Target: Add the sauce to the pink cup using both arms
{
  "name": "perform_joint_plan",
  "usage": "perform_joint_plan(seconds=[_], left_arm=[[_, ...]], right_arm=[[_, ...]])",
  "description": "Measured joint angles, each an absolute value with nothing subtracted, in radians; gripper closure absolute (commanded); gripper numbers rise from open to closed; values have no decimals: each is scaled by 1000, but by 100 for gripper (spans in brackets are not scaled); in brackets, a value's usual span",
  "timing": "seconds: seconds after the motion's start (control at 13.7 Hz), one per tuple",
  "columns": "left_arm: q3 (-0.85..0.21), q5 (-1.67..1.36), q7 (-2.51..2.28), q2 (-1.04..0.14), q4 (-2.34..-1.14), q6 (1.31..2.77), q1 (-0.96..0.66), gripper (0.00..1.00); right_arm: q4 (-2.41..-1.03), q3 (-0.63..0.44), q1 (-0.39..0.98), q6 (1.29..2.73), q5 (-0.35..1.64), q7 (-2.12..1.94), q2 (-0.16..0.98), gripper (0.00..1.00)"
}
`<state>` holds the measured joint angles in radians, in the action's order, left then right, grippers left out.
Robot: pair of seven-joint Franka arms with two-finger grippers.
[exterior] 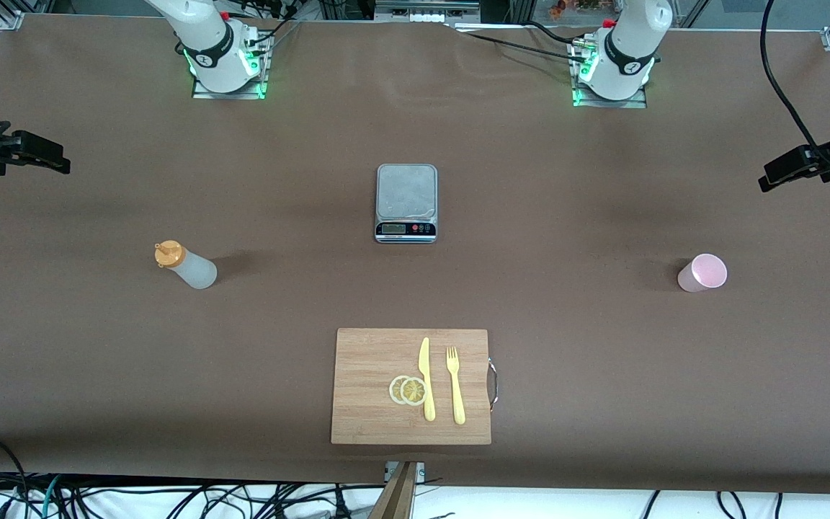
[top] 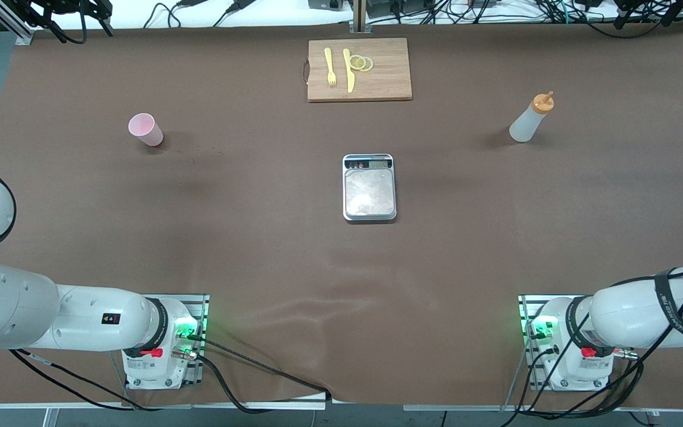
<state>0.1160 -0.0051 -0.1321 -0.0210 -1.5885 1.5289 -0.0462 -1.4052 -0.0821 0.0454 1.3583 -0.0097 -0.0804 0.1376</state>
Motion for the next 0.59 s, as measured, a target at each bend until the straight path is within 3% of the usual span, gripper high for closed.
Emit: perform_joint_plan(seconds=[0.59], left_arm=[[116, -5, -140, -23, -1586, 1529, -46, 0]], right_arm=[[-1405, -82, 45, 1358, -10, -80, 138, 0]])
